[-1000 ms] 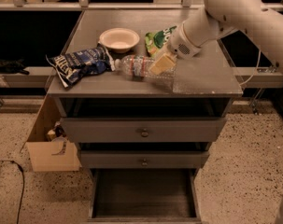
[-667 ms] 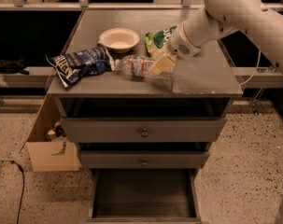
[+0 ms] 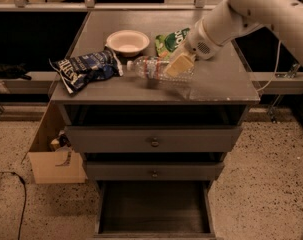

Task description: Place water bottle into bottom drawer

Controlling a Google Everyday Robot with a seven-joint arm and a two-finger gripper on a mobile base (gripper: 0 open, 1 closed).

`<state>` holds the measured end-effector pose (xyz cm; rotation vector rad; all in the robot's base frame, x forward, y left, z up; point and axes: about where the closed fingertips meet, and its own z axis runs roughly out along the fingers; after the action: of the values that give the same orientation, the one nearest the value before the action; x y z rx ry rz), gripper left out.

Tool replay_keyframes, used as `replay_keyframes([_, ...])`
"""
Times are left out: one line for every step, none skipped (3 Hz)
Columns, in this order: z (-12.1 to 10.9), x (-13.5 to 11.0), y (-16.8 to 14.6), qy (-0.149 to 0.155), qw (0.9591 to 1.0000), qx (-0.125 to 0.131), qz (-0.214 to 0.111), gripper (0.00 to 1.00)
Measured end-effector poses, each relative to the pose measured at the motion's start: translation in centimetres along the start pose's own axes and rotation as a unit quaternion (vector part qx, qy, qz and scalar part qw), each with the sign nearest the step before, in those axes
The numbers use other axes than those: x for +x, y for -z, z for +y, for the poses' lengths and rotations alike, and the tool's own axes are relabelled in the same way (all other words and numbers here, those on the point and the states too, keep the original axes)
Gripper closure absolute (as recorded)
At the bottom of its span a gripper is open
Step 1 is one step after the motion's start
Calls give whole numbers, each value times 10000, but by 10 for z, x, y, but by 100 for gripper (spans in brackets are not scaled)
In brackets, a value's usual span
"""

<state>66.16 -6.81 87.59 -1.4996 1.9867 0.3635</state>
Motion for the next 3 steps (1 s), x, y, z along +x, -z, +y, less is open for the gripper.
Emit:
replay_keyframes([-2, -6, 45, 143, 9998, 145, -75, 100])
replay_keyframes([8, -2, 87, 213, 9992, 297, -179, 100])
replay_keyframes([37, 67, 127, -107, 9995, 308, -46, 100])
